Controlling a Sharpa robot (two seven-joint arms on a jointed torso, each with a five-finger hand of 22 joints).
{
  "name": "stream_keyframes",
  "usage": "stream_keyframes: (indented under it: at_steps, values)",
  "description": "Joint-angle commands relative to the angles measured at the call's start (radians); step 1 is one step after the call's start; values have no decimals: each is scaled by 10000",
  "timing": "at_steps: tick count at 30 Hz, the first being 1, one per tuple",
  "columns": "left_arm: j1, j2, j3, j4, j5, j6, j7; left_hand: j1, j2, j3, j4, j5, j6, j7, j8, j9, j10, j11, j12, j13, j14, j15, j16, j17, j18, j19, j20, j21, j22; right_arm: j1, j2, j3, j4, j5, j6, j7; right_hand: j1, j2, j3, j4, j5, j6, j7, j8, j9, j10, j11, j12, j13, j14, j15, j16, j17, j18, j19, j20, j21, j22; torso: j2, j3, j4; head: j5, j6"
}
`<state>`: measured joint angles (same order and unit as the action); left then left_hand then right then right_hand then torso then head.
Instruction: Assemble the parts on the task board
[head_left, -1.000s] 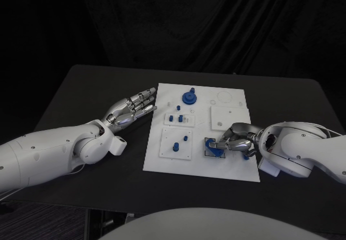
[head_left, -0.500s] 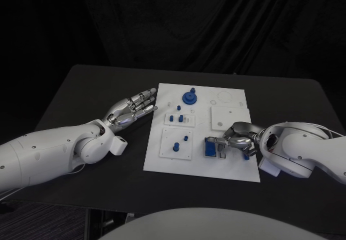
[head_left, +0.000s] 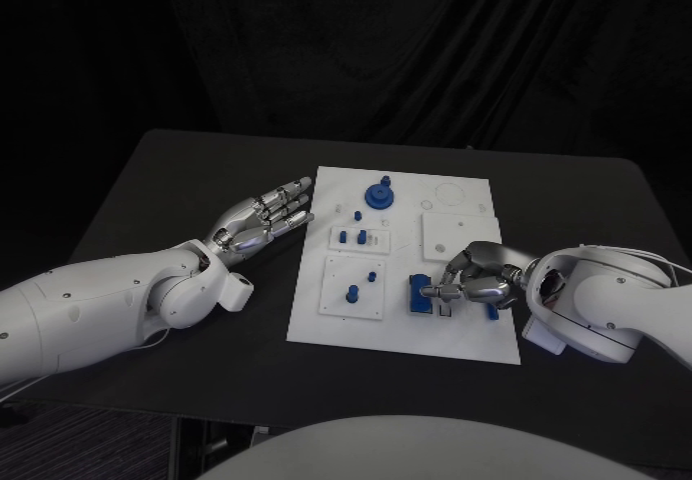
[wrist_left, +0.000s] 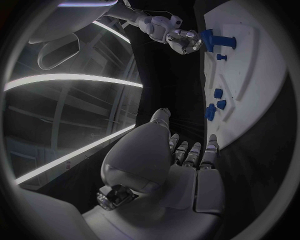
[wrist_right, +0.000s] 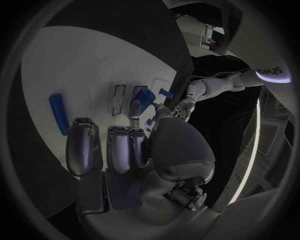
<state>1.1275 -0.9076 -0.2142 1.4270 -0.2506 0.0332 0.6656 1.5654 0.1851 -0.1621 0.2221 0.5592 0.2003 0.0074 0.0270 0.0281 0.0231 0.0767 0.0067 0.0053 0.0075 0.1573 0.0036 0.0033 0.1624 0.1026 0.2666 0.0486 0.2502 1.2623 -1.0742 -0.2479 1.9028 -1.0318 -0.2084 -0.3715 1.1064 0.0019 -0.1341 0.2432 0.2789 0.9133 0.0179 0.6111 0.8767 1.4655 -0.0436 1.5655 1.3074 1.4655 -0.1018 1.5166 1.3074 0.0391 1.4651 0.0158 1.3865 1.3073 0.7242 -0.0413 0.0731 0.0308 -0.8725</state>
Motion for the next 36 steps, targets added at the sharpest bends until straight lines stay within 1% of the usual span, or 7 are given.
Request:
stream_keyframes:
  at_steps: [1, 5, 15, 19, 25, 30, 36]
  values:
    - [-26, 8, 7, 6, 13, 139, 92, 22, 76, 2, -69, 11, 27, 77, 35, 11, 0, 53, -5, 11, 29, 58, 5, 4, 162, 74, 18, 53, 0, -53, -61, 1, 122, -1166, 95, 511, 271, 22, -258, 57, -41, -359, -79, 739, 745, 1053, -77, 53, 2634, 803, -75, 43, 1351, 52, 257, -110, 43, 2054, -1, 6, -4, -7, -2]
    - [-34, 9, 7, 8, 13, 148, 78, 22, 76, 2, -69, 11, 27, 77, 35, 11, 0, 53, -5, 11, 29, 58, 5, 4, 162, 74, 18, 53, 0, -85, -81, 1, 170, -1476, 191, 536, 507, 56, -535, 181, -33, -621, -136, 1443, 1479, 1053, -171, 53, 2634, 802, -129, 36, 1345, 41, 278, -155, 74, 2066, -3, 10, -15, -6, -2]
    - [-42, -3, 7, 13, 13, 165, 50, 21, 81, 6, -73, 9, 23, 86, 34, 10, 7, 59, -3, 13, 37, 67, 8, 7, 159, 77, 23, 55, 2, -175, 1, 1, 82, -1630, 375, 490, 599, 235, -718, 344, -28, -594, -232, 2091, 2104, 1053, -251, 53, 2634, 805, -191, 36, 1355, 39, 287, -210, 84, 2070, -16, 10, -28, 48, -2]
    - [-43, 0, 7, 12, 13, 173, 44, 21, 81, 6, -73, 9, 23, 86, 34, 10, 7, 59, -3, 13, 37, 67, 8, 7, 159, 77, 23, 55, 2, -204, 57, 1, 30, -1640, 445, 471, 732, 271, -724, 290, -22, -490, -262, 2300, 2283, 1053, -277, 53, 2634, 805, -212, 35, 1357, 39, 287, -230, 84, 2070, -5, -6, 3, 13, -2]
    - [-45, 9, 7, 7, 13, 184, 36, 21, 81, 6, -73, 9, 23, 86, 34, 10, 7, 59, -3, 13, 37, 67, 8, 7, 159, 77, 23, 55, 2, -234, 132, 1, -68, -1646, 401, 454, 1134, 428, -643, 92, -10, -491, -297, 2460, 2478, 1053, -312, 53, 2634, 799, -246, 21, 1330, 45, 275, -264, 57, 2062, 7, -6, 15, 1, -2]
    - [-47, 12, 7, 3, 13, 190, 28, 21, 81, 6, -73, 9, 23, 86, 34, 10, 7, 59, -3, 13, 37, 67, 8, 7, 159, 77, 23, 55, 2, -241, 133, 1, -110, -1648, 365, 533, 1341, 774, -521, 28, -5, -721, -306, 2287, 2442, 1053, -321, 53, 2634, 809, -256, 39, 1376, 63, 236, -280, -26, 2036, 6, -9, 2, 12, -2]
    - [-50, 19, 7, -9, 13, 194, 30, 20, 85, 11, -78, 3, 38, 97, 35, 12, 5, 68, -3, 12, 39, 82, 9, 8, 157, 80, 29, 57, 0, -243, 136, 1, -113, -1648, 426, 636, 1618, 815, -489, -185, -9, -812, -310, 2201, 2434, 1053, -325, 53, 2634, 801, -260, 22, 1339, 70, 216, -284, -60, 2027, 11, 0, -5, 1, -2]
